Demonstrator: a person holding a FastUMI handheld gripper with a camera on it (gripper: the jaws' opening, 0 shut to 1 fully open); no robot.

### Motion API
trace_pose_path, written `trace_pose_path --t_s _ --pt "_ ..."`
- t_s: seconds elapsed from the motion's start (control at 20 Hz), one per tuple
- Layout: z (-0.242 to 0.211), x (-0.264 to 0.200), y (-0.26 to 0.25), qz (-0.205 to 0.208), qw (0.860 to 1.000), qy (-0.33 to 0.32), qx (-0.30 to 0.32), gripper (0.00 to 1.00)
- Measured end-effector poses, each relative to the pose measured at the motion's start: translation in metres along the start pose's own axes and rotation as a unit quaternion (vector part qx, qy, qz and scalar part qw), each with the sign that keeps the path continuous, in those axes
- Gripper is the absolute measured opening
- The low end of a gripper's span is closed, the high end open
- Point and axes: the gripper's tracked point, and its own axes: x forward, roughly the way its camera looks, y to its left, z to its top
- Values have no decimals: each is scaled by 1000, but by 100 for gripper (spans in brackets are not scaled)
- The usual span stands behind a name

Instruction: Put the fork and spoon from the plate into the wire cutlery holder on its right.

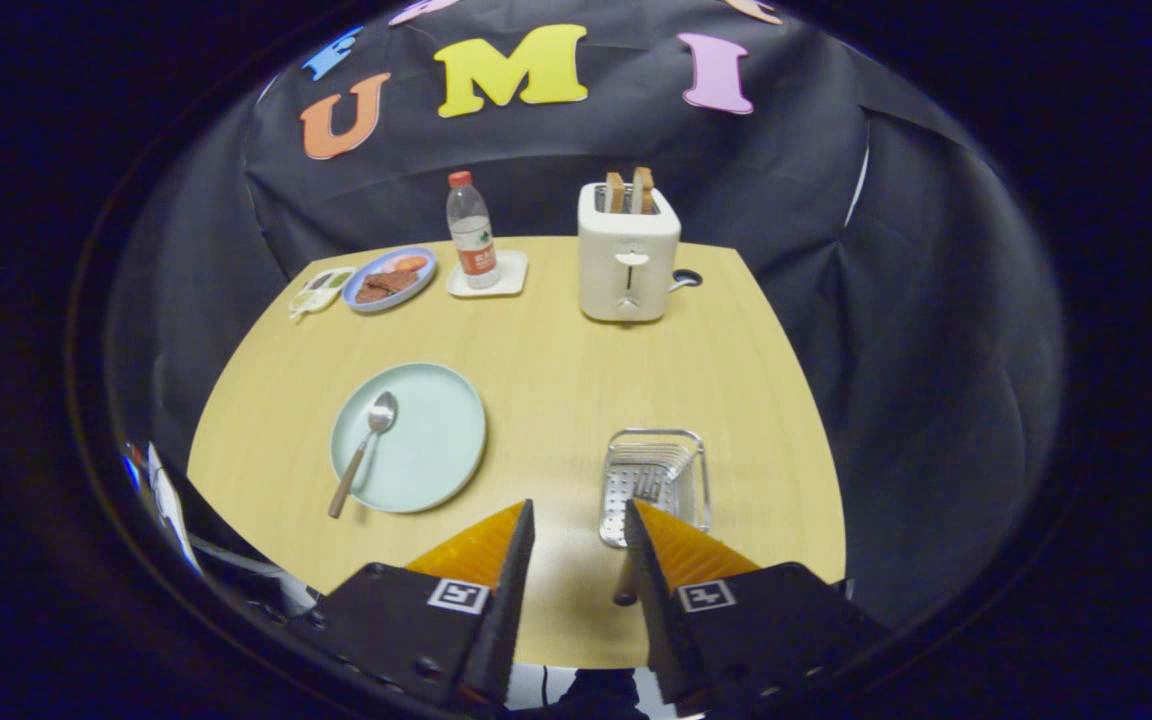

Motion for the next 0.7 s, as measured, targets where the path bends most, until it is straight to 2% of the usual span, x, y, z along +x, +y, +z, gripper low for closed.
trace_pose_path --t_s 0.25,0.45,0.7 --pt "3 17 70 28 999 -3 -18 98" --pt "-10 38 124 50 998 30 -26 98" --pt "-26 65 173 58 996 65 -17 97"
